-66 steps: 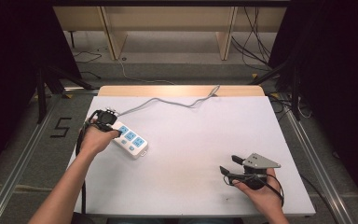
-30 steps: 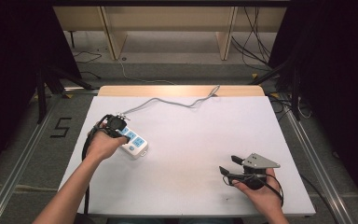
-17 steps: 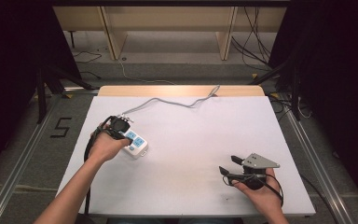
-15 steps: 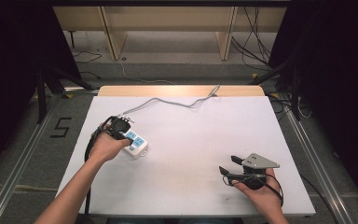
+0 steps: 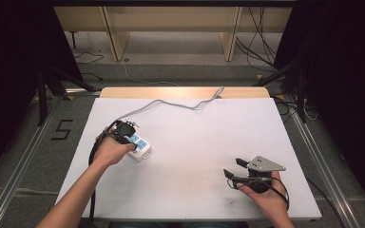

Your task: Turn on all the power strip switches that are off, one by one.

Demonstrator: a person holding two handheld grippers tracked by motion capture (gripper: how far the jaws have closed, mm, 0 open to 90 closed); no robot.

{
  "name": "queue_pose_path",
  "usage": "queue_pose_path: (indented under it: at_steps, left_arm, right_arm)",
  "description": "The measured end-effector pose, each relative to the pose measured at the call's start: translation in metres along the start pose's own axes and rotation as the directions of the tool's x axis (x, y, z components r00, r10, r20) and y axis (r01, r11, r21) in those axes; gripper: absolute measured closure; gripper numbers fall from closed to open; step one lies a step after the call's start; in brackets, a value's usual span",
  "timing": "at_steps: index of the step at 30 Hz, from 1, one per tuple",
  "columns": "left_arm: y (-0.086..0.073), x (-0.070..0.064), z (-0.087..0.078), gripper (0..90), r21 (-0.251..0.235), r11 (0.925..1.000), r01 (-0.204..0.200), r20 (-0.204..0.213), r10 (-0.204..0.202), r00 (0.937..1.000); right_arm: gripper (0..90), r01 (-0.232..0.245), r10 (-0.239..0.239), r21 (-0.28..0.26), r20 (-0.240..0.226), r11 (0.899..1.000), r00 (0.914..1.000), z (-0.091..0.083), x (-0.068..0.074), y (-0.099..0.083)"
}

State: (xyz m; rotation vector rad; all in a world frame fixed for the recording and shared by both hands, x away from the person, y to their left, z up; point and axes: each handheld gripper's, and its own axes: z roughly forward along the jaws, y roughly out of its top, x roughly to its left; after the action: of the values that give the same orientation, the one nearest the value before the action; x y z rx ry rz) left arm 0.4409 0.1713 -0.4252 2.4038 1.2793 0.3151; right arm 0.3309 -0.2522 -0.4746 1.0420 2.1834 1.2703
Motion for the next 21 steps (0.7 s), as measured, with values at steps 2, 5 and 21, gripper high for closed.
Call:
queue_pose_path:
  at_steps: [2,5,21]
  left_arm:
    - [-0.0001,0.0004,0.0009,90.0,0.002,1.0000,0.003,-0.003,-0.003,1.0000]
    - [0.0000,0.0020,0.0017,90.0,0.006,1.0000,0.004,-0.005,-0.004,1.0000]
    - [0.0023,0.0011,0.0045,90.0,0.016,0.9999,-0.001,-0.010,0.001,0.9999]
  right_arm:
    - [35.7,0.002,-0.002,0.001,-0.002,1.000,1.0000,0.0006,0.0001,-0.0001]
    - [35.7,0.001,-0.001,0.002,-0.003,1.000,1.0000,0.0006,0.0006,0.0002]
    - [35.7,0.001,-0.001,0.000,-0.003,1.000,1.0000,0.0004,0.0003,0.0001]
